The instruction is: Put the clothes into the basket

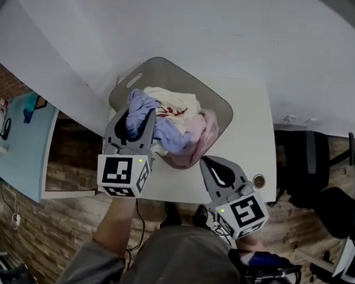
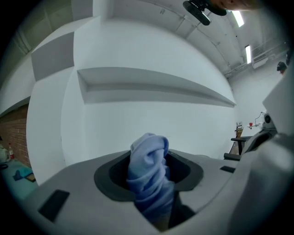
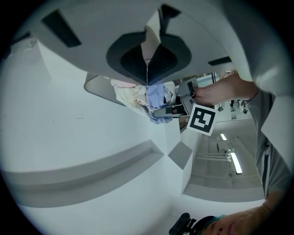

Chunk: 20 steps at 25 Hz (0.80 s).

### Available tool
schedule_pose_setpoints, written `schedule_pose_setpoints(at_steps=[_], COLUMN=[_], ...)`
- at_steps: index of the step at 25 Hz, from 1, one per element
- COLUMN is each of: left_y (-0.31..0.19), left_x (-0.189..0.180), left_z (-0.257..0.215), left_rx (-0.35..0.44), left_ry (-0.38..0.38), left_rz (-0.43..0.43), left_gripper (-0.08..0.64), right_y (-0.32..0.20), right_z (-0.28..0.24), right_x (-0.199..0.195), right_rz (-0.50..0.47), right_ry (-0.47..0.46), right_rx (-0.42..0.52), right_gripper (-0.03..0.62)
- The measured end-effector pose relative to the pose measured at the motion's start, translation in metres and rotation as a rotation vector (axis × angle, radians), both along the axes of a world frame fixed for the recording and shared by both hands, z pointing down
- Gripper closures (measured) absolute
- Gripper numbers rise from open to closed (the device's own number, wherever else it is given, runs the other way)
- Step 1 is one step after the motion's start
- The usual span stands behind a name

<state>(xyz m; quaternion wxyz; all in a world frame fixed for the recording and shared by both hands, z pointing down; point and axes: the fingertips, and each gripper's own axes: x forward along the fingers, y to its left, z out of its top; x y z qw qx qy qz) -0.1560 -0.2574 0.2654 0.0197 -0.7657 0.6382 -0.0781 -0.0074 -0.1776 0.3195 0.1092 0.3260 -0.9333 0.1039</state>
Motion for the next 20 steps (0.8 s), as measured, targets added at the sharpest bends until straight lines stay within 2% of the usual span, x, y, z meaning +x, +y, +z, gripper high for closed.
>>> schedule_pose_setpoints(at_steps=[5,9,12,15,20], left_y=[0.017,0.030,0.042,0.052,0.069], left_x=[0.006,0.024,0.034,0.044,0.063], left_z=[0.018,0.034,0.037,0.031,0.013], left_rx=[-0.037,-0.062,-0.061,-0.042,0.032], left_ry=[0.013,0.007,0.002,-0.008,-0.020], left_rz=[-0.012,-0.001,-0.002,-0.002,0.000], left_gripper=[0.302,0.265,0.238,0.218,0.215], right_y=[-0.001,0.000,0.001,0.003,0.010], right_z=[0.000,0.002,0.001,0.000,-0.003], right_x=[-0.008,-0.012,-0.015,-0.020,-0.020], right_rz=[-0.035,-0.068,-0.077,-0.091,-0.101], right_ry=[-0.006,0.012,-0.009,-0.018,-0.026], right_rx=[0.019,0.014,0.029,0.032,0.039], right_gripper=[0.583,0.583,0.583,0.583,0.583])
